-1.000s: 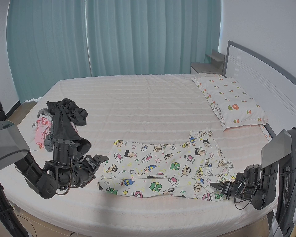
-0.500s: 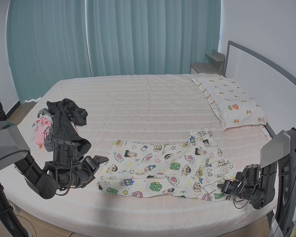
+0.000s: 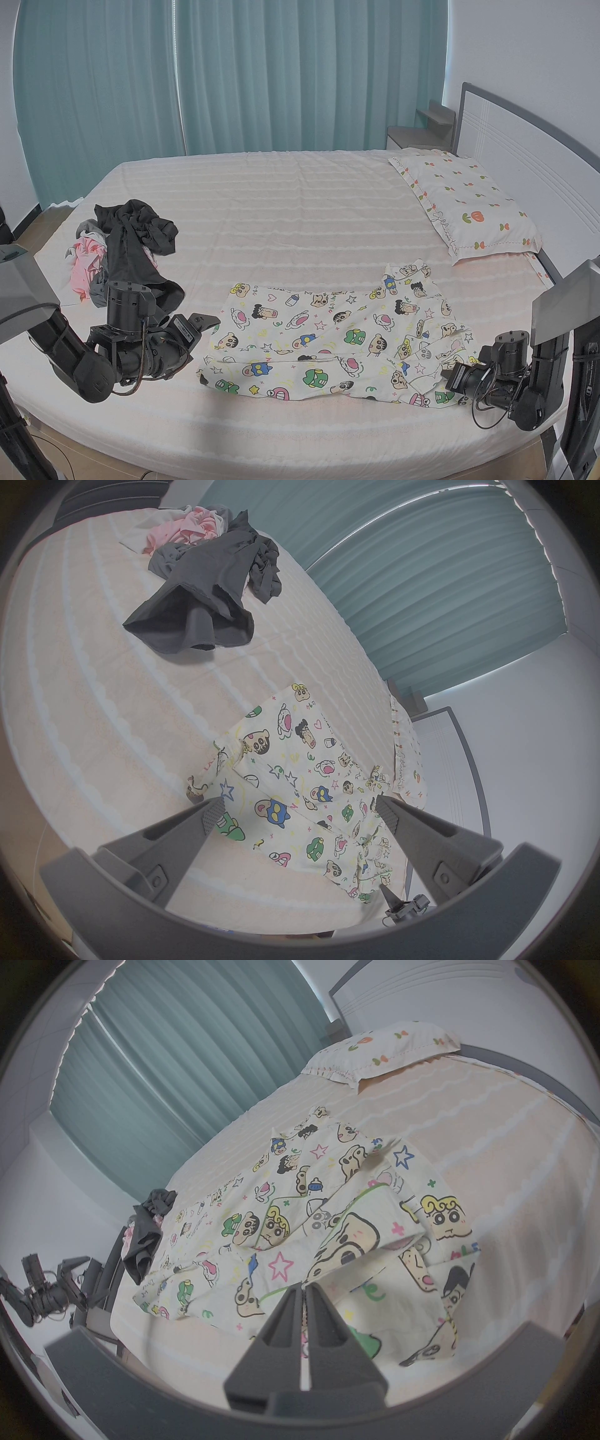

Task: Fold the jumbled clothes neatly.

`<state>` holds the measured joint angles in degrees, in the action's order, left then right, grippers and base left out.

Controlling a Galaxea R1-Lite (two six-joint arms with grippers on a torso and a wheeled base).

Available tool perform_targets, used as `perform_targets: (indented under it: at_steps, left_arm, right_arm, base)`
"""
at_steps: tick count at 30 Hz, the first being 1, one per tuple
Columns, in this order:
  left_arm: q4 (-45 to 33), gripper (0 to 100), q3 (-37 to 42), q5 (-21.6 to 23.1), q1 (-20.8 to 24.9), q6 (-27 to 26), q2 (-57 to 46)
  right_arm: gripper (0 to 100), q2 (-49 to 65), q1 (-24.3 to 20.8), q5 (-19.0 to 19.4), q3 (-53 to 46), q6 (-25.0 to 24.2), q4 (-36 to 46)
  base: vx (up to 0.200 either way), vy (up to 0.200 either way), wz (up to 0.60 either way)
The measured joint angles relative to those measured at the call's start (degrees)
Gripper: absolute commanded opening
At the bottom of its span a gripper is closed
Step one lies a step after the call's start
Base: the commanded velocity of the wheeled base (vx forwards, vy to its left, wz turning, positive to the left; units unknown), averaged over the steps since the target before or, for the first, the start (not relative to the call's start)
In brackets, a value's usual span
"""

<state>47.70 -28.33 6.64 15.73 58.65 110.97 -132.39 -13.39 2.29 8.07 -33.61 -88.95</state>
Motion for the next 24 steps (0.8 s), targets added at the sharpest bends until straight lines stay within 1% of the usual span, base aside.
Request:
perform_targets:
  at_steps: [6,9,17,19,24]
  left_arm:
    - [0.0,100,0.0,0.05,0.0,0.06,0.0]
    - [0.0,100,-0.06,0.09,0.0,0.04,0.0]
    - [0.0,100,-0.02,0.11,0.0,0.09,0.02]
    - [0.0,100,0.06,0.11,0.0,0.06,0.02]
    - [0.0,100,0.22,0.11,0.06,0.04,0.02]
  right_arm:
    - [0,2.6,-2.57,-5.19,-0.9,-0.63,0.0]
    - [0,3.83,-3.82,-5.96,-0.91,-0.66,-0.02]
    - [0,7.75,-5.68,-6.34,-1.1,-0.44,0.0]
    - [0,9.0,-6.62,-7.16,-1.16,-0.41,0.22]
    - [0,12.11,-8.25,-8.64,-0.35,-0.41,4.05]
  base:
    - [0.0,0.0,0.0]
    - [0.0,0.0,0.0]
    - [0.0,0.0,0.0]
    - [0.0,0.0,0.0]
    - [0.0,0.0,0.0]
